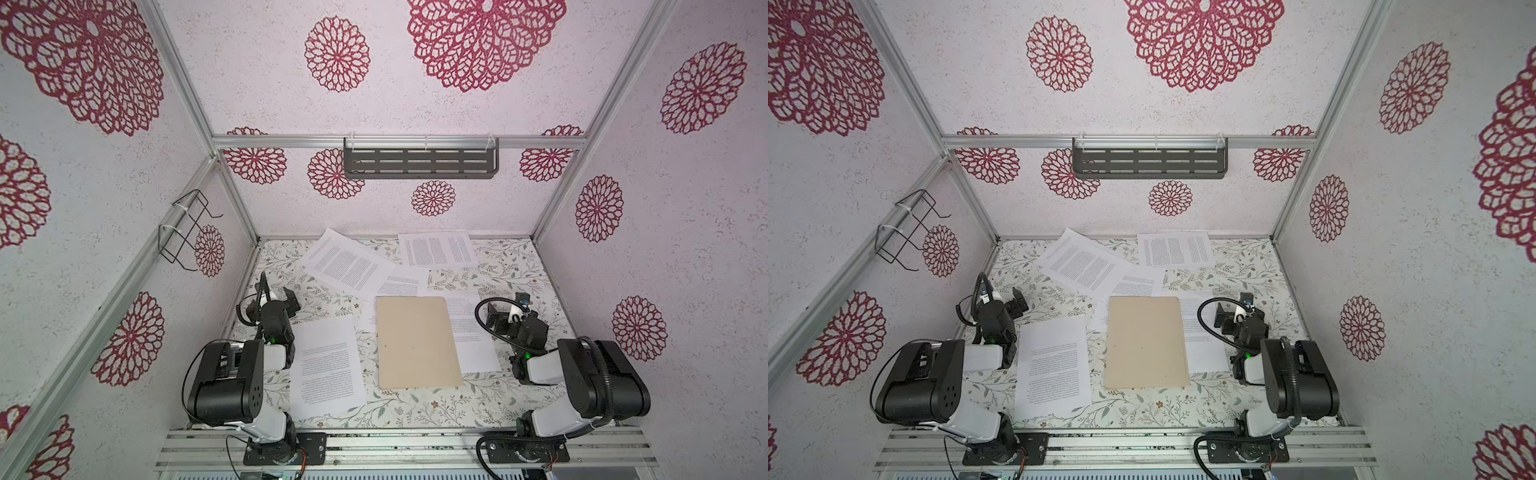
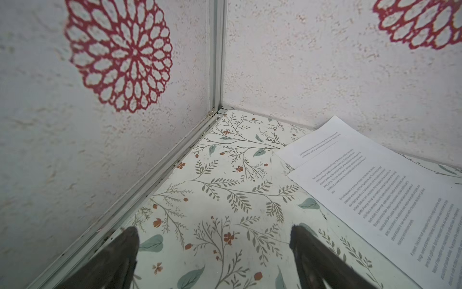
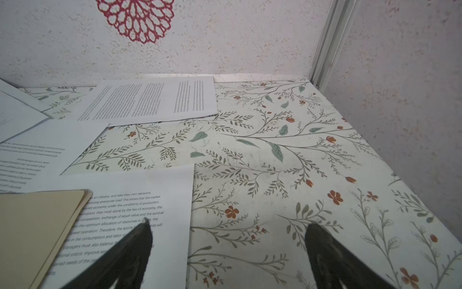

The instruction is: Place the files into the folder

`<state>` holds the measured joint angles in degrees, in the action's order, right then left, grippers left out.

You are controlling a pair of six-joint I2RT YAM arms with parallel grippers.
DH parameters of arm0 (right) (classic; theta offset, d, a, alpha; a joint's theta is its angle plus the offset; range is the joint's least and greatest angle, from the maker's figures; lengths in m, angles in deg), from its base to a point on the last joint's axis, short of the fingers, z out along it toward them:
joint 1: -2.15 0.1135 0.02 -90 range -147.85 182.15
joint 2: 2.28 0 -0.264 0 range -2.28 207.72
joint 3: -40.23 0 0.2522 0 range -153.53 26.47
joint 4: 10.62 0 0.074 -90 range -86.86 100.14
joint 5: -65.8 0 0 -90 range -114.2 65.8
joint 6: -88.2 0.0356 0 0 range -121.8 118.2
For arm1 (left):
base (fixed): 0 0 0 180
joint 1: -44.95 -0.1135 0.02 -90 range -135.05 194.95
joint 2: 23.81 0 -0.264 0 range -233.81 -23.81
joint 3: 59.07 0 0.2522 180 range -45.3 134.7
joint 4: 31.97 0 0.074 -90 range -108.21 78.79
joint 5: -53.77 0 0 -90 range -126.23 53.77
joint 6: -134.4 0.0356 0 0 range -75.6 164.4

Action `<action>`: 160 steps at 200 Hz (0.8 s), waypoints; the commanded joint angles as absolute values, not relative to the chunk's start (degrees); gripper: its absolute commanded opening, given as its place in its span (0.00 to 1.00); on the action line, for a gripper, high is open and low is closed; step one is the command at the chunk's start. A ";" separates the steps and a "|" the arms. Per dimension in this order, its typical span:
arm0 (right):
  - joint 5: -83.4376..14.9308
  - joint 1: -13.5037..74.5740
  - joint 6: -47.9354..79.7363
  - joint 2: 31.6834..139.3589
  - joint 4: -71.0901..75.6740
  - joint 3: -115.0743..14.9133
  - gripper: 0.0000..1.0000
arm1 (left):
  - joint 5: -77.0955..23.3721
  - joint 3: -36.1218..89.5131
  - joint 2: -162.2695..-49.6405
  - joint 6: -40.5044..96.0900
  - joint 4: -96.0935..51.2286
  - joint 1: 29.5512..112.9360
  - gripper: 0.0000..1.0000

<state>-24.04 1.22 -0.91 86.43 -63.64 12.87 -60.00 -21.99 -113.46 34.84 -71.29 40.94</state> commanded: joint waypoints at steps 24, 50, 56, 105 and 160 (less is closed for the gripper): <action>-23.95 1.45 -2.15 85.69 -65.41 11.76 0.99 | -60.96 -22.45 -113.95 37.00 -73.36 41.69 0.97; -23.92 1.54 -2.24 85.70 -65.02 11.60 0.99 | -59.69 -21.37 -114.09 36.74 -71.47 41.19 0.97; -23.91 1.54 -2.24 85.77 -64.97 11.54 0.99 | -58.41 -21.05 -113.91 36.43 -70.51 40.75 0.97; -23.69 1.54 -2.26 85.66 -65.31 11.83 0.99 | -56.55 -20.92 -113.68 35.96 -69.92 39.86 0.97; -23.84 1.54 -2.02 85.52 -65.80 12.07 0.99 | -56.01 -22.08 -113.29 35.87 -71.58 39.50 0.97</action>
